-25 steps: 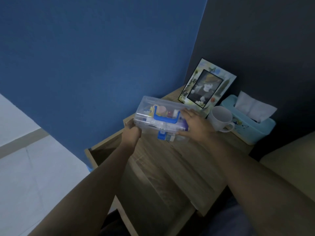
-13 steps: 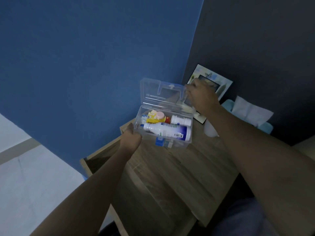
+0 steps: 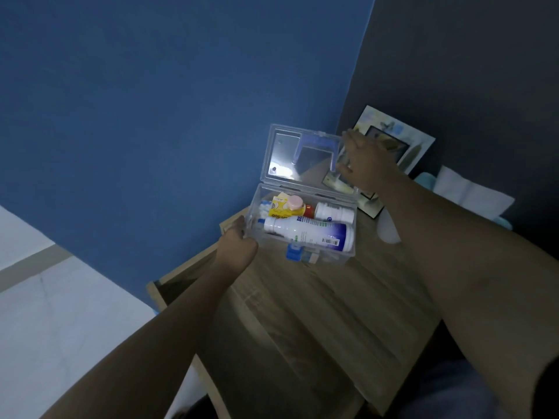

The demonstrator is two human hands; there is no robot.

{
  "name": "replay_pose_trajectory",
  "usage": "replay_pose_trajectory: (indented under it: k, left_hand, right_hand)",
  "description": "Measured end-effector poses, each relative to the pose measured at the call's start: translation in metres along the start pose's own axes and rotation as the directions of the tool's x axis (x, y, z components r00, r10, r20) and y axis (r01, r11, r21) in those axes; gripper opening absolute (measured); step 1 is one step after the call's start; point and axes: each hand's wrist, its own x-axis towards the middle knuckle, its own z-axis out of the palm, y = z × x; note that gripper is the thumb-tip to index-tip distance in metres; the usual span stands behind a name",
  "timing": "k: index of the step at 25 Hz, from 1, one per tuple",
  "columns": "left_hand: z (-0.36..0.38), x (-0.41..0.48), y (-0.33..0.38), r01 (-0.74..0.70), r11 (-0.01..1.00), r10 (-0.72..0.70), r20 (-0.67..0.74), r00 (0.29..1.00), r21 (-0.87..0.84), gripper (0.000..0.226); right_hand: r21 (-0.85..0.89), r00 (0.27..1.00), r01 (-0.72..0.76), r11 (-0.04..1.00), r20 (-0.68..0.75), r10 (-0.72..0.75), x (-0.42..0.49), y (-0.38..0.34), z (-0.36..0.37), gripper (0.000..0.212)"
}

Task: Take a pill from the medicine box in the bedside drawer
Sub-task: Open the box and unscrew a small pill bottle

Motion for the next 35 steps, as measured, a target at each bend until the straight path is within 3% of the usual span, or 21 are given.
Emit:
replay_pose_trajectory:
  k: [4, 9, 14, 20, 22, 25, 27, 30, 35]
  left_hand:
    - [0.001, -0.002, -0.001, -0.009, 1.0, 0.009, 0.009, 1.0, -0.002, 0.062]
    - [0.001, -0.001, -0.005, -0.017, 1.0, 0.017, 0.015, 1.0, 0.012, 0.064]
    - [-0.001, -0.001, -0.004, -0.013, 1.0, 0.013, 0.023, 1.0, -0.002, 0.066]
    - [-0.009, -0.01, 0.003, -0.063, 0.998, 0.063, 0.025, 0.998, -0.007, 0.066]
    - [-0.022, -0.034, 0.023, -0.099, 0.995, 0.099, 0.018, 0.995, 0.013, 0.068]
    - [-0.031, -0.023, 0.026, -0.09, 0.993, 0.093, -0.044, 0.995, 0.075, 0.065]
    - [-0.041, -0.015, 0.026, -0.072, 0.995, 0.081, -0.116, 0.99, 0.075, 0.055]
    - [-0.059, -0.01, 0.036, -0.14, 0.981, 0.156, -0.114, 0.981, 0.132, 0.035]
    - [-0.081, -0.074, 0.086, -0.35, 0.921, 0.343, 0.067, 0.937, 0.169, 0.022]
  right_hand:
    - [0.027, 0.986, 0.165, 0.986, -0.018, -0.165, 0.0, -0.02, 0.011, 0.048]
    - [0.041, 0.891, 0.401, 0.915, 0.215, -0.4, -0.003, -0.053, 0.028, 0.041]
    - [-0.031, 0.839, 0.488, 0.872, 0.291, -0.459, 0.007, -0.069, 0.034, 0.04]
    - [-0.066, 0.854, 0.501, 0.863, 0.197, -0.481, 0.005, -0.079, 0.014, 0.036]
    - [0.017, 0.887, 0.444, 0.896, 0.136, -0.442, -0.012, -0.077, -0.023, 0.034]
    - [0.298, 0.961, 0.253, 0.92, 0.035, -0.276, -0.022, -0.073, -0.029, 0.037]
    - [0.513, 0.985, 0.148, 0.846, 0.001, -0.173, -0.043, -0.077, -0.02, 0.04]
    - [0.772, 0.998, 0.06, 0.633, -0.05, -0.034, -0.074, -0.09, -0.011, 0.04]
    - [0.851, 0.984, 0.131, 0.509, -0.176, 0.041, -0.148, -0.117, -0.048, 0.04]
